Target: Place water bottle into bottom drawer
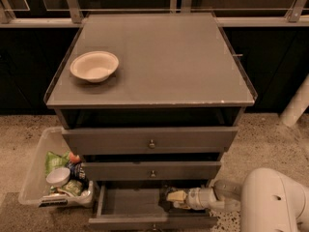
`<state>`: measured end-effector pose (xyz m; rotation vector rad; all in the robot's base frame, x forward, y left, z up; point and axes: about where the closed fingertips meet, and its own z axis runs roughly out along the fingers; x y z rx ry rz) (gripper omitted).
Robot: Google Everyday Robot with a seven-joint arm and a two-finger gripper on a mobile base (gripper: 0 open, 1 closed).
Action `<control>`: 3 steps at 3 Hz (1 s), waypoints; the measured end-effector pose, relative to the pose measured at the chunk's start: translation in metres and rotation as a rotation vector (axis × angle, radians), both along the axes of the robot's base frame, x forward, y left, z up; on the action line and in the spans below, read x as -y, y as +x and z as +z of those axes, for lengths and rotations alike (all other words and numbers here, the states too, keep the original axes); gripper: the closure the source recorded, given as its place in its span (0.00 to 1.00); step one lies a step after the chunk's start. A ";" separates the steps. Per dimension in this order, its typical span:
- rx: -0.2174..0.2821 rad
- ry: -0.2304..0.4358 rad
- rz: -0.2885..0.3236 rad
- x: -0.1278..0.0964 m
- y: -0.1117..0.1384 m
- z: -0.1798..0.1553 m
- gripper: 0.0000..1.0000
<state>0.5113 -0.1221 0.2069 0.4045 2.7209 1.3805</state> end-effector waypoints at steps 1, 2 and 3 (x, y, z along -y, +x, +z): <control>0.000 0.000 0.000 0.000 0.000 0.000 0.10; 0.000 0.000 0.000 0.000 0.000 0.000 0.00; 0.000 0.000 0.000 0.000 0.000 0.000 0.00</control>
Offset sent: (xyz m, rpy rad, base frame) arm 0.0000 0.0000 0.0000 0.0000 0.0000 0.0000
